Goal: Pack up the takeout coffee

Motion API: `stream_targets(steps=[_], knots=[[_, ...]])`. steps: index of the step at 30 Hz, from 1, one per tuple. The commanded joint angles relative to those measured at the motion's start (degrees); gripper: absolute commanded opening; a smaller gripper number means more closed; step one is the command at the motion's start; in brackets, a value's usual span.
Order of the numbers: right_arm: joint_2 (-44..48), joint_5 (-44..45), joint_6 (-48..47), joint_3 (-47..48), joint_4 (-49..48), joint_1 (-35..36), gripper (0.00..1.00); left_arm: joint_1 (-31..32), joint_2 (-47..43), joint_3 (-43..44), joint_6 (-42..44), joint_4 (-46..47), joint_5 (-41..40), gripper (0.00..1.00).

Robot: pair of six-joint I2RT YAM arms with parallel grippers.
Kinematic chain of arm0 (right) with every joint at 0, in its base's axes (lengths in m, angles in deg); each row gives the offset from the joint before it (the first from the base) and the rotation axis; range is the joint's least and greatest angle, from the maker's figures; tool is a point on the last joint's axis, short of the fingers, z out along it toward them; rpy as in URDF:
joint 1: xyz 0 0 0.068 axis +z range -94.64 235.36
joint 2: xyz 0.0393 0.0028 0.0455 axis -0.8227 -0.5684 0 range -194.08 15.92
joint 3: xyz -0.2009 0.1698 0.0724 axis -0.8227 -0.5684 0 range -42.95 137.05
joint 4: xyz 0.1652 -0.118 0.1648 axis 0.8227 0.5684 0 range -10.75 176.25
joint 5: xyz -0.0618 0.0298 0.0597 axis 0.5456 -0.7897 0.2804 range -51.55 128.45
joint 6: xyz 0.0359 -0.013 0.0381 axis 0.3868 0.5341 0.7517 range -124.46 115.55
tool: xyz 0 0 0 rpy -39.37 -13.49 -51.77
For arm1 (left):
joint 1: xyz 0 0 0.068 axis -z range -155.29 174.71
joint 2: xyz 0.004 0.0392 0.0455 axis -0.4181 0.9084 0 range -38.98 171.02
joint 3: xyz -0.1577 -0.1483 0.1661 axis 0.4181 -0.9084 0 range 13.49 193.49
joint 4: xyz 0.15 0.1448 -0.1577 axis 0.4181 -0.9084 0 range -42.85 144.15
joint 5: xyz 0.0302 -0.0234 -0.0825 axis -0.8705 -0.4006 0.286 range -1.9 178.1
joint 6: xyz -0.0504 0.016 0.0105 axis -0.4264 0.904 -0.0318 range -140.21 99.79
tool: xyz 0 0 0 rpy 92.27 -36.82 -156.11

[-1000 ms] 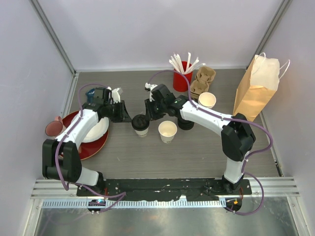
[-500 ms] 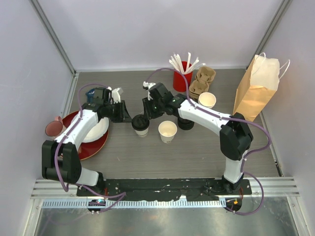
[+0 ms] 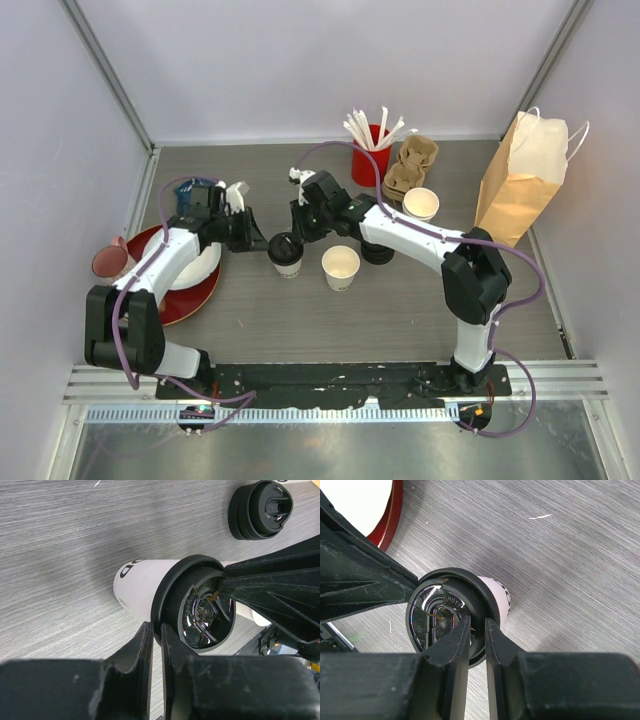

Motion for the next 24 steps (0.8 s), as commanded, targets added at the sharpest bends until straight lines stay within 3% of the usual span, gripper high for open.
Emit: stream_targets(steps=[1, 13, 24], knots=[[0.27, -0.42, 0.73, -3.35, -0.11, 0.7, 0.21, 0.23, 2.04, -4.09, -0.86, 1.91, -3.34, 0.12], [1.95, 0.02, 0.12, -3.54, -0.12, 0.7, 0.2, 0.23, 1.78, -3.84, 0.54, 0.78, -5.36, 0.06], [3.62, 2.74, -3.13, 4.9, 4.98, 0.61, 0.32, 0.15, -1.56, 6.27, 3.09, -5.03, -5.53, 0.22]])
